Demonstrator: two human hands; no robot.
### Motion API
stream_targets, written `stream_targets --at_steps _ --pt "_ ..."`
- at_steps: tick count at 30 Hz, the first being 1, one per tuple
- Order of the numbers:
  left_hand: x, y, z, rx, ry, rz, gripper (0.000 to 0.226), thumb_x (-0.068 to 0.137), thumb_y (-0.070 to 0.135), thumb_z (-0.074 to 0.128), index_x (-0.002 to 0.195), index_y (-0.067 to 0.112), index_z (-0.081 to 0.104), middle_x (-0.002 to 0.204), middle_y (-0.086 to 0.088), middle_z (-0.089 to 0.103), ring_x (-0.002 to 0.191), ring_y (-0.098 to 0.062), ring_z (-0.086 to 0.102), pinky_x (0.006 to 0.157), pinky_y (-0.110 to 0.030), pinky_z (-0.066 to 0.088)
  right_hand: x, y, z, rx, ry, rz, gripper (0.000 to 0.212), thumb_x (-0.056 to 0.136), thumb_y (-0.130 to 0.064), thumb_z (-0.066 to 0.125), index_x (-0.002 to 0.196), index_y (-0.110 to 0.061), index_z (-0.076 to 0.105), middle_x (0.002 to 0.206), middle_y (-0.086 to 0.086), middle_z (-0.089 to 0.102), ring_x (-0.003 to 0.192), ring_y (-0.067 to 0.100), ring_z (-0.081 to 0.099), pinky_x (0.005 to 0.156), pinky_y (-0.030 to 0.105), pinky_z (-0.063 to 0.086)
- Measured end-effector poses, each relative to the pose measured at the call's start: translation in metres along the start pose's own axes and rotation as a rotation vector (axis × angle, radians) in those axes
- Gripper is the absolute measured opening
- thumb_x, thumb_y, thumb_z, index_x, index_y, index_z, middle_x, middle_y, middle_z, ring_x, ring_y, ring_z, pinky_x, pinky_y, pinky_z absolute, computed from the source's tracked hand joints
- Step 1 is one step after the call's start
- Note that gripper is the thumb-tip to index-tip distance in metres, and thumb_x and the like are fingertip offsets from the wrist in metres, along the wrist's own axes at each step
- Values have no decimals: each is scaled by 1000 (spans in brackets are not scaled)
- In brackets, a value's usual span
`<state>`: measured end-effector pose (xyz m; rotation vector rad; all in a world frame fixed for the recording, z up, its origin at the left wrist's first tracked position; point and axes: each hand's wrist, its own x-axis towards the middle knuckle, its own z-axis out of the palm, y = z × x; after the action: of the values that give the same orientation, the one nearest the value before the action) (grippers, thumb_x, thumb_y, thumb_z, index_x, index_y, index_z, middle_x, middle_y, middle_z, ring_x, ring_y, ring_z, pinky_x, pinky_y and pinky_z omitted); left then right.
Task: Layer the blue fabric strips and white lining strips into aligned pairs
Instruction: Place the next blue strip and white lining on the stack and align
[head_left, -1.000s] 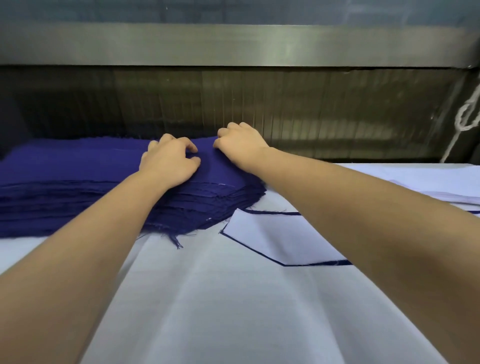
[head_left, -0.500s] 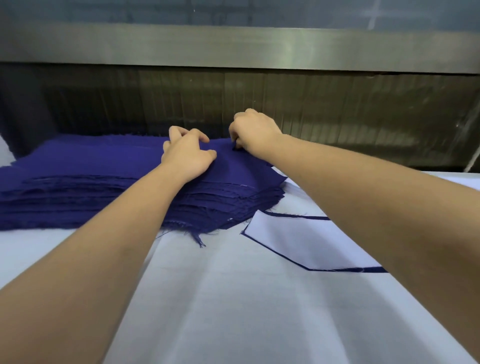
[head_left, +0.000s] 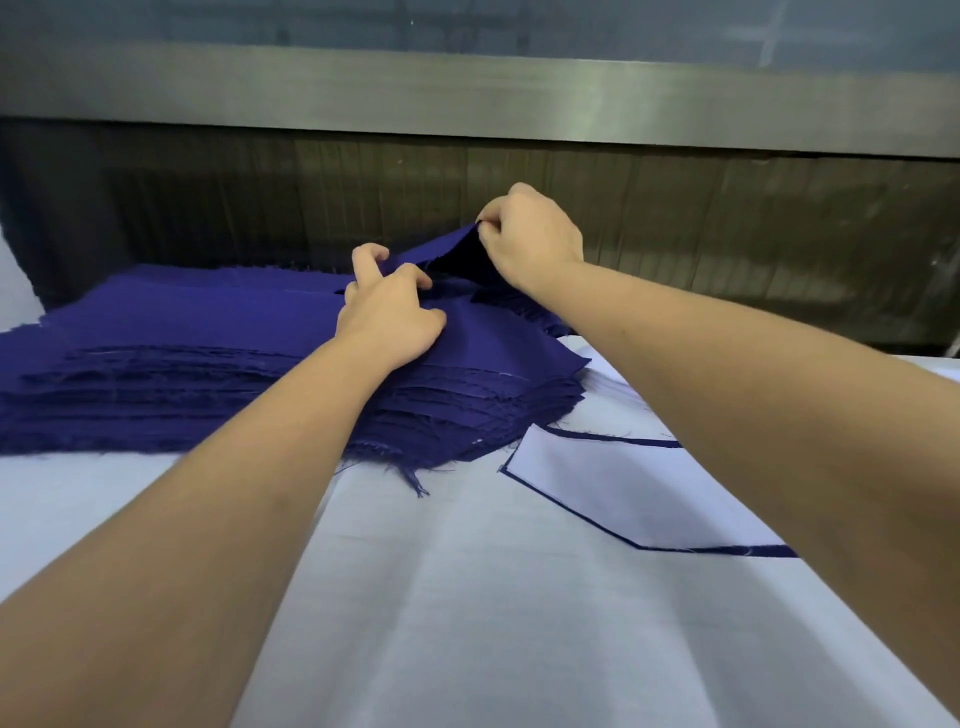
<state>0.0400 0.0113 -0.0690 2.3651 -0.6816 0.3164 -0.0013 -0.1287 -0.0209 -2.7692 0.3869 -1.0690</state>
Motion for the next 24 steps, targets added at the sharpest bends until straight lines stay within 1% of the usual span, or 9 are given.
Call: stream_targets --at_steps 4,7,8,10,12,15,19,21,24 --pt "1 -1 -2 51 -11 -5 49 89 27 60 133 12 46 154 -2 7 131 -34 30 102 -40 32 -7 6 -3 65 16 10 26 96 -21 46 109 -20 68 121 2 57 108 29 56 73 29 35" --pt "0 -3 -1 113 5 -5 52 90 31 58 134 10 42 154 1 12 129 -35 28 100 -40 31 -14 13 -6 112 8 37 24 95 -15 48 107 -15 69 107 6 66 98 29 62 80 29 45" --pt "-1 -3 -1 126 11 1 54 90 31 57 136 9 39 154 2 13 128 -35 29 100 -40 31 -16 17 -7 145 6 65 24 95 -14 48 106 -13 69 96 8 68 89 28 65 82 30 49" --pt "-2 -2 0 135 23 22 59 90 32 56 140 9 34 153 4 15 126 -35 30 99 -39 31 -19 26 -9 227 15 129 22 94 -11 48 101 -12 69 71 5 64 64 19 66 75 28 52" --pt "-4 0 1 128 39 56 60 91 31 56 141 10 33 151 5 19 123 -34 31 97 -38 30 -24 34 -10 305 25 167 18 93 -9 50 96 -9 68 61 0 59 47 6 60 67 27 54" --pt "-7 4 -1 58 116 134 48 91 23 56 135 11 43 141 1 33 117 -34 38 95 -40 32 -34 43 -12 455 25 186 14 93 -4 50 89 -10 62 64 5 61 51 11 63 63 32 57" --pt "-15 15 -5 -12 234 290 29 91 12 55 120 10 57 127 -3 48 106 -29 52 91 -45 43 -50 53 -17 688 -3 279 13 94 -1 46 95 -10 56 77 7 62 51 16 66 52 30 57" --pt "-20 22 -4 -19 247 353 25 92 11 54 117 10 59 124 -3 50 103 -28 55 88 -45 45 -56 57 -21 817 -16 355 14 95 0 43 95 -7 55 88 11 61 52 14 67 53 28 58" --pt "-27 30 -2 -12 235 422 23 92 12 53 115 10 60 121 -2 51 100 -25 57 86 -46 46 -65 62 -28 1001 7 475 23 94 3 39 83 -10 53 87 10 61 57 13 68 58 26 59"
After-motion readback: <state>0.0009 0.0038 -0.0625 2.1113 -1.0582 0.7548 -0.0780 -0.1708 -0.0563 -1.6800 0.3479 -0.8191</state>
